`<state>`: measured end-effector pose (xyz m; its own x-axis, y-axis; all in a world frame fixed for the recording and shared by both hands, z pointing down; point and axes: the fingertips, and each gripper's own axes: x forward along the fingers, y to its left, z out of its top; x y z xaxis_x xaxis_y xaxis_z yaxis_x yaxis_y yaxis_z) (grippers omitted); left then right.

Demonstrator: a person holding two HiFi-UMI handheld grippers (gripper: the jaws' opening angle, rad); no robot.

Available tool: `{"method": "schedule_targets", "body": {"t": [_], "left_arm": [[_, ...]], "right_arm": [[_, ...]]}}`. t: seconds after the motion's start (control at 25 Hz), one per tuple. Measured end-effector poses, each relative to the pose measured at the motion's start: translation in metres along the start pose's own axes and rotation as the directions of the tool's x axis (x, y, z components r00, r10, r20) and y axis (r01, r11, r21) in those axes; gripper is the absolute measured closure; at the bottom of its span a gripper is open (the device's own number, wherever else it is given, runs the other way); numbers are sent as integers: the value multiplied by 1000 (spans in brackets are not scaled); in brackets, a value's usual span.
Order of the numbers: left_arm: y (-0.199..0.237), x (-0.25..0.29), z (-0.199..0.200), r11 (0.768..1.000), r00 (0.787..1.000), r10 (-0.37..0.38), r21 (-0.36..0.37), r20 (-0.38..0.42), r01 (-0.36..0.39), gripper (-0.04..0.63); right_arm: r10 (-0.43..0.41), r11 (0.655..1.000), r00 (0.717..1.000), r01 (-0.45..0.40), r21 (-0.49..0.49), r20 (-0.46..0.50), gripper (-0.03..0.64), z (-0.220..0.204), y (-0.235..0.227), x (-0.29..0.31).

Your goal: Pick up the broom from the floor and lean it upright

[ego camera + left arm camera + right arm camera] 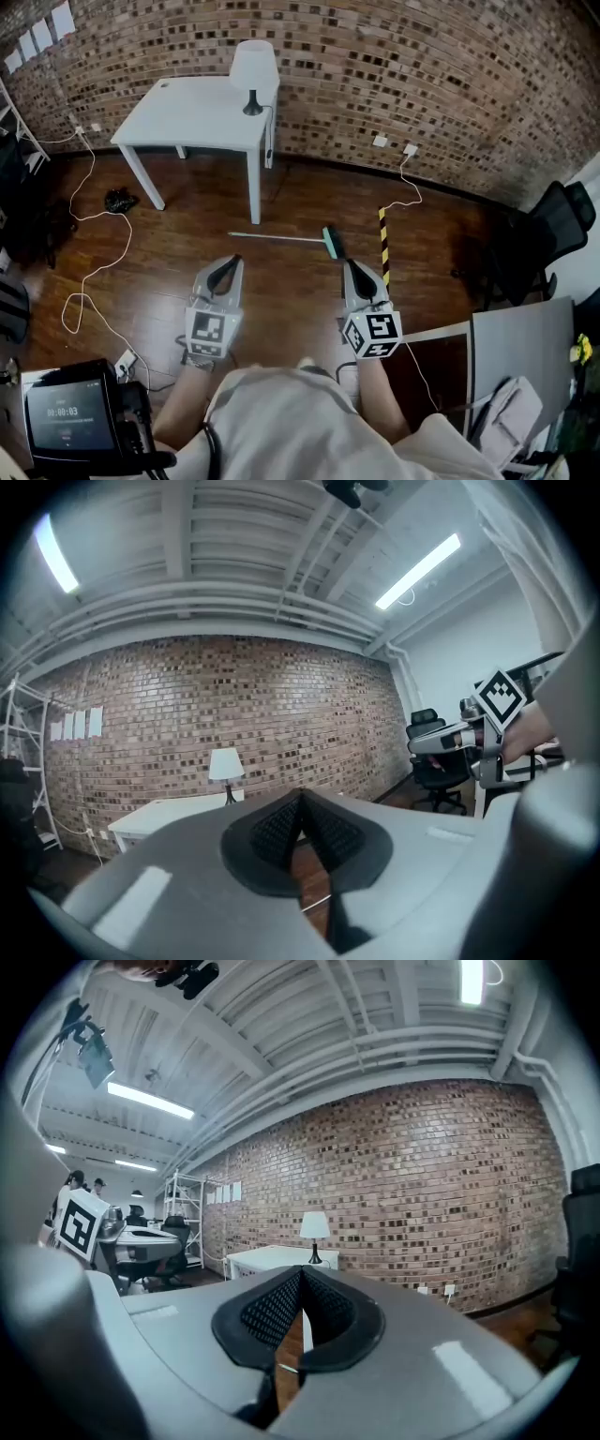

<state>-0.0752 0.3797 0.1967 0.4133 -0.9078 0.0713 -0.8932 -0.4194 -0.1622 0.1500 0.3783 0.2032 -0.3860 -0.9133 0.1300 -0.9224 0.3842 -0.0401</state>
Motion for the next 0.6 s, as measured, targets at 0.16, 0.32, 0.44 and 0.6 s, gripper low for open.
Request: {"method": "schedule_targets", "body": {"t": [0.16, 0.32, 0.44, 0.6], "left_arm": [[4, -6, -11, 1000, 1000, -26, -4, -8, 26, 595], [12, -5, -16, 999, 999, -33, -13, -22, 32, 595], [16, 7, -15, 999, 998, -52, -15, -23, 52, 595], [20, 20, -23, 998, 998, -61, -19, -30, 60, 595]], "right_arm": [[-32, 999, 999, 32, -1, -9, 603, -8, 7, -5], [-45, 999, 999, 45, 2, -22, 603, -9, 10, -2], [-55, 998, 998, 55, 6, -23, 603, -6, 7, 5], [-55, 998, 998, 56, 9, -26, 603, -11, 3, 21]]}}
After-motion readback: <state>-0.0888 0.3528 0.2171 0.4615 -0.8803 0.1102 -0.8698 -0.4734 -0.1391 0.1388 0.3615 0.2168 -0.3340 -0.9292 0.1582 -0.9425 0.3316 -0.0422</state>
